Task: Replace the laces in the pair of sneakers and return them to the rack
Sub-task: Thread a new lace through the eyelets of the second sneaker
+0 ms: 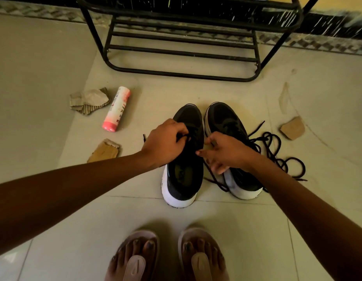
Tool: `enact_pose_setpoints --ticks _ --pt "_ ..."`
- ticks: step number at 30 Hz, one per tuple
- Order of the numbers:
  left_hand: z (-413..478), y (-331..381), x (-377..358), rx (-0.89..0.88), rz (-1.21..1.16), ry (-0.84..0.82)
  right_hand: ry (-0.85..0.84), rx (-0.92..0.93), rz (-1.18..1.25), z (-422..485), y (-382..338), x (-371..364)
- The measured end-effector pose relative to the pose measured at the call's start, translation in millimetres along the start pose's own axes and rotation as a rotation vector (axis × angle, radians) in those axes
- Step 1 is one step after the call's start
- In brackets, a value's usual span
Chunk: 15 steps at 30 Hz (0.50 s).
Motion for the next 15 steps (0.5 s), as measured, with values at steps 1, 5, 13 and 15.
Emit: enact_pose_setpoints --ticks 1,5,13,15 --pt "0.8 -0.3 1.4 0.011 -0.066 0.022 0.039 0.006 -0.029 4.2 -1.4 -2.3" --pt "8.1 -2.5 6.7 0.048 -0.217 0.057 0.129 0.076 -0.201 15.4 -4.0 -11.9" --pt "20.2 18.9 41.5 -0.082 -0.544 0.163 0.172 0.150 -0.172 16.3 2.3 -19.8" --pt "20.2 34.3 56.5 -0.165 -0.518 0.180 0.182 0.178 -0.175 15.6 1.8 -21.5"
Point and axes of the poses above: each hand's wrist, its own z-axis towards the middle knuckle, its own x-axis out of the back of the hand, y = z × x, the point moved 4 cm from there along z, towards the middle knuckle, and after that the axes turned 9 degrees about -y, right-handed, at the moved point
